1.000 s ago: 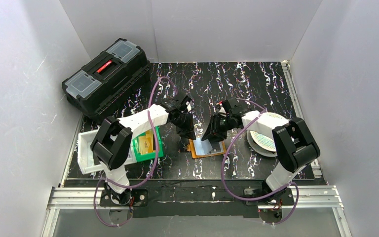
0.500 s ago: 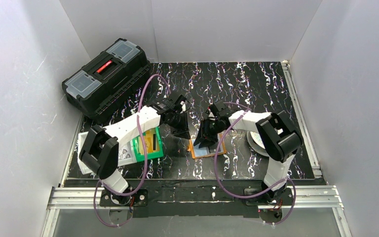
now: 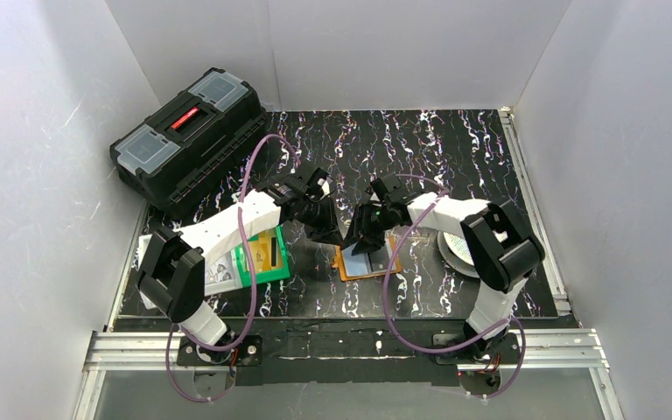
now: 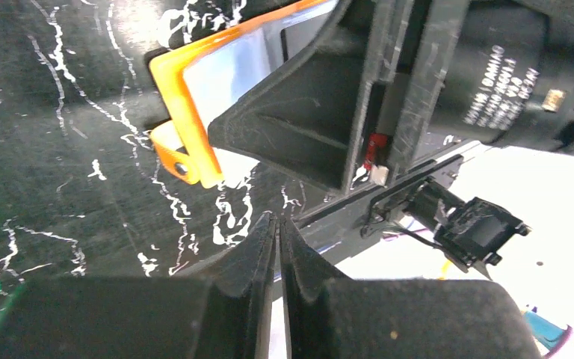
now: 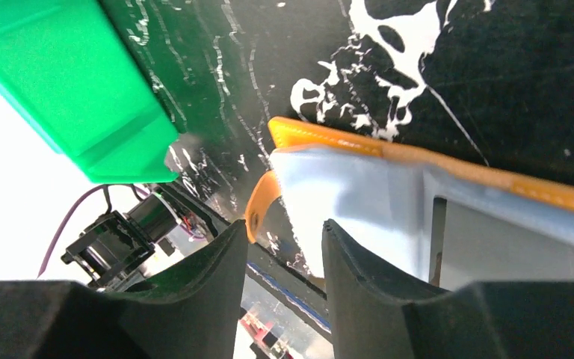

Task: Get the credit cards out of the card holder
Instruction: Remove the credit card from the card holder.

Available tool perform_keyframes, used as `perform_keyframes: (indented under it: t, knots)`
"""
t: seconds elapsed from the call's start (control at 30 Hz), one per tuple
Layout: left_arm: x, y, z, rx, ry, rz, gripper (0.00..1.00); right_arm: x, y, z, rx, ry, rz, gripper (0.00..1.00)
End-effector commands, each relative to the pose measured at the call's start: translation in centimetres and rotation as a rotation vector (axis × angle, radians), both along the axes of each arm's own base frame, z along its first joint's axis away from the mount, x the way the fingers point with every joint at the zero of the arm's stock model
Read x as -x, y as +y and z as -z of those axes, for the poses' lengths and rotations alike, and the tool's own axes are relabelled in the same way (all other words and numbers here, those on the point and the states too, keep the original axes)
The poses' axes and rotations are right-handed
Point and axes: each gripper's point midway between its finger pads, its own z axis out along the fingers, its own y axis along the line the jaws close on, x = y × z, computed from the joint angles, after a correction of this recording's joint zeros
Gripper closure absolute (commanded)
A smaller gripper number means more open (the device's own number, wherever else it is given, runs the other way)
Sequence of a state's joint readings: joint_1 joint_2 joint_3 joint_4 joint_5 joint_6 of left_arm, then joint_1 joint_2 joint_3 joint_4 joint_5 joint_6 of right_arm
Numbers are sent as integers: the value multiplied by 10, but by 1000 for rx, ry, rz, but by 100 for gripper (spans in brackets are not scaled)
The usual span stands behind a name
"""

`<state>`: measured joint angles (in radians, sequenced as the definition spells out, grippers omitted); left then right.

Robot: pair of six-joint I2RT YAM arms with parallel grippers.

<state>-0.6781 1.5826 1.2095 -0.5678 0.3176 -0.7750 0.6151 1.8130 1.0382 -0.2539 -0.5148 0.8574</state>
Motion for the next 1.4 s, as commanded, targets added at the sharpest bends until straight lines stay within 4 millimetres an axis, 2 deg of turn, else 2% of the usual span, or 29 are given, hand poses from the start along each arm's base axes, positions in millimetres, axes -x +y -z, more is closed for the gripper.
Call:
perform_keyframes:
  t: [0.0, 0.23, 0.37, 0.47, 0.57, 0.7, 1.0, 1.37]
  knots:
    - [0, -21, -8, 97, 40, -25, 93, -15, -11, -33, 4, -93, 53, 51]
    - [-8, -43, 2, 121, 80, -36, 93, -27, -50, -43, 76, -135, 172, 50]
    - [-11, -54, 19, 134, 108, -16, 89, -23, -72, -34, 150, -138, 176, 51]
    - [-13, -67, 29, 178, 126, 27, 82, -15, -83, -21, 206, -131, 127, 59]
    - [-16, -74, 39, 198, 134, 43, 82, -7, -95, -6, 279, -109, 94, 71]
    - [-17, -77, 54, 207, 151, 43, 82, -4, -107, 6, 349, -115, 69, 77]
    - [-13, -73, 80, 187, 171, 37, 82, -1, -111, 20, 391, -98, 37, 85]
    - [-9, -67, 96, 181, 188, 31, 78, 4, -111, 29, 408, -67, 19, 87]
